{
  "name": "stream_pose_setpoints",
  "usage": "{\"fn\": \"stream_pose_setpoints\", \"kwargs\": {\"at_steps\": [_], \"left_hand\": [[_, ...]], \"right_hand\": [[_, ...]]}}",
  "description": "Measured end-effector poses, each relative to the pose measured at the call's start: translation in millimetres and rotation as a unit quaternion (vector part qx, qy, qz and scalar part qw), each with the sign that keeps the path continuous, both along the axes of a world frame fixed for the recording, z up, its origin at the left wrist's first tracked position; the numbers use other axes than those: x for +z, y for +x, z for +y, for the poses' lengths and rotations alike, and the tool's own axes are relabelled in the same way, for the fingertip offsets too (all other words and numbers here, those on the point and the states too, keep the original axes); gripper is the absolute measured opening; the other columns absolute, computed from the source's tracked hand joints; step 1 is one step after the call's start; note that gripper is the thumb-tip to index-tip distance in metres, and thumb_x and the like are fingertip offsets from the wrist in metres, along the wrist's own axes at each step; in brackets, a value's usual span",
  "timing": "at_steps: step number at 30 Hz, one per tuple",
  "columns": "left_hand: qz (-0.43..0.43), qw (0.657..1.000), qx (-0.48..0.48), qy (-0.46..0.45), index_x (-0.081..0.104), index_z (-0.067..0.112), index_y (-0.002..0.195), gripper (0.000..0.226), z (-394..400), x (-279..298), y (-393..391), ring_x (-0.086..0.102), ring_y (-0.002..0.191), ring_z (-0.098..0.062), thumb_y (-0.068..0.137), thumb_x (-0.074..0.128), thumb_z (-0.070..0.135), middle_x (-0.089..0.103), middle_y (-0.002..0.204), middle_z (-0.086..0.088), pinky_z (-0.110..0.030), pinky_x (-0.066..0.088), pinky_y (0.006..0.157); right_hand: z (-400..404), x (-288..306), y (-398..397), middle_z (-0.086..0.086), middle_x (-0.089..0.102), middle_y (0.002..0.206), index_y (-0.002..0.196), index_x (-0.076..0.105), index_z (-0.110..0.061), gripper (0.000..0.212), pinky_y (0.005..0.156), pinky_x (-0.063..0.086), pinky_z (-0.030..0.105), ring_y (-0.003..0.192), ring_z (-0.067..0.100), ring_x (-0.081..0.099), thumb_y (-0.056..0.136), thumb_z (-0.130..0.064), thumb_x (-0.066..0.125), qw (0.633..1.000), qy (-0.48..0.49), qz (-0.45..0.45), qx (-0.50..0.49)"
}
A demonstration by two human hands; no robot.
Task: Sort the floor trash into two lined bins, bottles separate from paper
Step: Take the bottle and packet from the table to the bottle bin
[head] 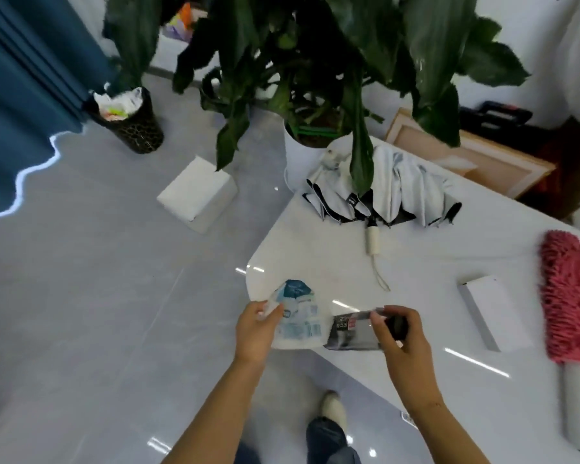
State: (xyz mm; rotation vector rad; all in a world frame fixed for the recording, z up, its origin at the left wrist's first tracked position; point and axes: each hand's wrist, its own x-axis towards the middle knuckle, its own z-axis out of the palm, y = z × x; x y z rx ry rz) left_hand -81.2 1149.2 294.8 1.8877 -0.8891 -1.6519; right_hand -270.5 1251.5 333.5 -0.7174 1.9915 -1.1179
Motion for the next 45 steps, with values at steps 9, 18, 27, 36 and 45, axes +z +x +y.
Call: {"fn": "stream_pose_setpoints", "kwargs": {"at_steps": [9,18,27,36,45], "left_hand": [[0.075,0.992,0.092,-0.052,0.053,0.020,0.110,0.030,24,137,167,0.066,0.087,-0.016,0.085,0.068,0.022,0.064,0.106,-0.003,-0.026,0.051,0.063],[0.106,0.972,0.178,-0.108,0.061,0.022,0.105,0.026,18,214,321,0.068,0.092,-0.022,0.092,0.051,0.042,0.069,0.102,-0.005,-0.045,0.054,0.087],[0.099,0.959,0.210,-0.162,0.060,0.017,0.104,0.021,-40,231,413,0.068,0.092,-0.021,0.095,0.051,0.034,0.068,0.102,-0.006,-0.032,0.055,0.074],[0.068,0.958,0.222,-0.167,0.062,0.018,0.100,0.017,-199,227,446,0.068,0.085,-0.013,0.096,0.051,0.031,0.068,0.101,-0.004,-0.018,0.051,0.058],[0.073,0.952,0.253,-0.158,0.063,0.013,0.101,0.015,-409,251,466,0.065,0.086,-0.018,0.094,0.054,0.024,0.069,0.100,-0.007,-0.030,0.053,0.071]], "right_hand": [[-27,145,138,-0.013,0.065,0.101,0.094,0.060,-0.028,0.021,0.079,0.045,0.024,0.099,0.005,0.059,0.079,-0.020,0.073,0.997,-0.066,-0.017,0.020],[-65,214,293,0.002,0.064,0.102,0.096,0.062,-0.019,0.015,0.090,0.052,0.046,0.094,0.017,0.061,0.084,-0.012,0.067,0.983,-0.116,-0.136,0.040],[-148,240,385,0.006,0.058,0.100,0.101,0.060,-0.015,0.016,0.079,0.054,0.034,0.096,0.020,0.061,0.086,-0.017,0.065,0.963,-0.129,-0.232,0.042],[-322,225,412,0.002,0.060,0.102,0.099,0.060,-0.016,0.015,0.078,0.053,0.032,0.099,0.019,0.059,0.085,-0.015,0.066,0.968,-0.112,-0.222,0.040],[-552,236,436,0.006,0.059,0.104,0.102,0.059,-0.018,0.020,0.083,0.050,0.037,0.096,0.021,0.057,0.085,-0.012,0.067,0.966,-0.085,-0.241,0.051]]}}
